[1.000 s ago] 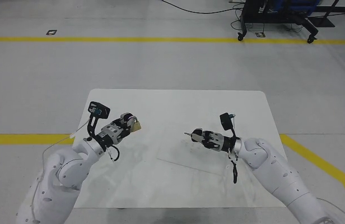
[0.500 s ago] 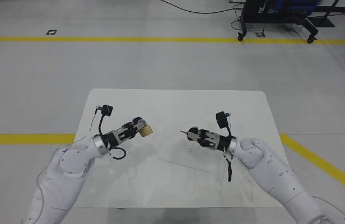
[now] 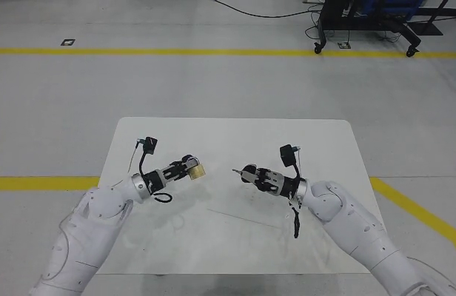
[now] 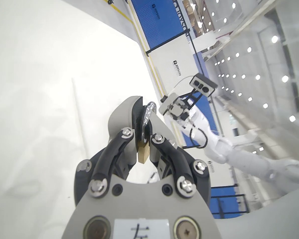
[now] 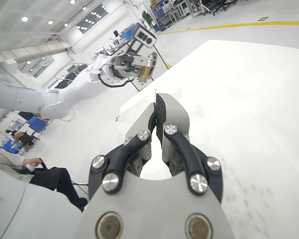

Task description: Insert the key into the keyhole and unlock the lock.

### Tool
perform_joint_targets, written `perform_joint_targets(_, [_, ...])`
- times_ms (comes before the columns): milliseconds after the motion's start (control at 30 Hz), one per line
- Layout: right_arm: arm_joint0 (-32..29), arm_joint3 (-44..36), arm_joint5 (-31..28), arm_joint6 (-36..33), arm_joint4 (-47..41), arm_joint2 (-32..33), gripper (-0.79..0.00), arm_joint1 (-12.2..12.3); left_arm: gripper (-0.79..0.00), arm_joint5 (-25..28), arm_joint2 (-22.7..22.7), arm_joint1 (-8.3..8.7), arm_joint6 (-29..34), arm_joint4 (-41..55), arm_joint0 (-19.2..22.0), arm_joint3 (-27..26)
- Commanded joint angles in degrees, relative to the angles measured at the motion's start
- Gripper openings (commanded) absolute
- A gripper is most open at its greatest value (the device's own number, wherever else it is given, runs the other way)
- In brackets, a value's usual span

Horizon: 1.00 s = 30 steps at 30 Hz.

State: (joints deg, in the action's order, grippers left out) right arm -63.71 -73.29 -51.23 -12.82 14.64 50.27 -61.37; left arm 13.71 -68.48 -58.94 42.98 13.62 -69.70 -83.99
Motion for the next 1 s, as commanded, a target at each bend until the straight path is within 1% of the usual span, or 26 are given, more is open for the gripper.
perform_joint_targets(0, [0.28,-0.03,1.2,-0.74,-1.79,-0.62,-0.785,-0.33,-0.785,-3.57,1.84,-0.65,0.05,2.83,2.68,2.14])
perform_joint_targets(33, [0.48,-0.14,2.28,-0.93,-1.83,-0.81,-0.785,-0.49,-0.785,-5.74,2.72,-1.23,0.72,8.29,3.77,4.28])
perform_joint_targets(100, [0.3,-0.91,3.33,-0.4,-2.74,-1.11,-0.785,-0.82,-0.785,-7.76,4.52,-2.07,1.69,10.77,7.66,9.05])
perform_joint_targets(133, [0.09,-1.1,4.13,0.15,-3.25,-1.03,-0.785,-0.94,-0.785,-9.75,5.7,-2.7,2.87,14.4,9.19,11.39])
perform_joint_targets(167, [-0.13,-1.47,4.99,0.7,-3.48,-0.9,-0.785,-1.04,-0.785,-10.26,6.66,-3.22,3.61,15.96,11.05,13.37])
perform_joint_targets(233, [-0.92,-2.75,5.8,1.65,-4.2,-0.67,-0.785,-1.18,-0.785,-13.08,8.78,-4.32,3.89,18.87,14.05,17.68])
perform_joint_targets(300, [-2.03,-4.53,5.15,1.23,-6.12,-0.67,-0.785,-1.22,-0.785,-11.66,10.76,-5.07,2.85,16.24,16.79,20.19])
perform_joint_targets(633, [-2.18,-4.76,4.72,0.75,-6.49,-0.72,-0.785,-1.19,-0.785,-11.57,11.04,-5.18,2.94,16.04,17.12,20.58])
perform_joint_targets(667, [-2.18,-4.76,4.72,0.75,-6.49,-0.72,-0.785,-1.19,-0.785,-11.53,11.1,-5.2,2.81,15.95,16.98,20.31])
perform_joint_targets(700, [-2.18,-4.76,4.72,0.75,-6.49,-0.72,-0.785,-1.19,-0.785,-12.04,11.39,-5.28,2.35,16.28,15.97,19.67])
perform_joint_targets(733, [-2.18,-4.76,4.72,0.75,-6.49,-0.72,-0.785,-1.19,-0.785,-13.28,11.42,-5.35,1.55,16.81,15.31,19.17])
perform_joint_targets(767, [-2.54,-4.91,6.55,0.09,-7.29,-1.07,-0.785,-1.28,-0.785,-14.01,11.57,-5.43,0.8,16.79,14.88,18.22])
perform_joint_targets(800, [-2.64,-5.16,9.85,-1.78,-9.37,-1.72,-0.785,-1.44,-0.785,-15.04,11.71,-5.59,0.76,18.22,14.25,17.25])
perform_joint_targets(833, [-2.43,-5.71,13.01,-3.97,-11.9,-2.19,-0.785,-1.58,-0.785,-17.07,11.69,-5.76,0.75,20.25,13.86,16.82])
perform_joint_targets(867, [-2.52,-6.41,16.45,-6.9,-16.56,-2.78,-0.785,-1.75,-0.785,-19.3,11.87,-5.93,0.41,21.2,14.09,16.2])
perform_joint_targets(900, [-2.17,-7.5,18.71,-9.66,-19.64,-2.82,-0.785,-1.79,-0.785,-21.53,12.14,-6.12,-0.31,21.94,14.27,15.87])
perform_joint_targets(933, [-2.51,-8.47,20.53,-11.18,-22.23,-2.55,-0.785,-1.74,-0.785,-25.04,12.51,-6.4,-1.09,23.36,14.75,15.68])
perform_joint_targets(967, [-3.02,-9.32,22.68,-12.26,-23.9,-2.04,-0.785,-1.59,-0.785,-26.76,13.07,-6.63,-2.11,22.99,15.54,14.99])
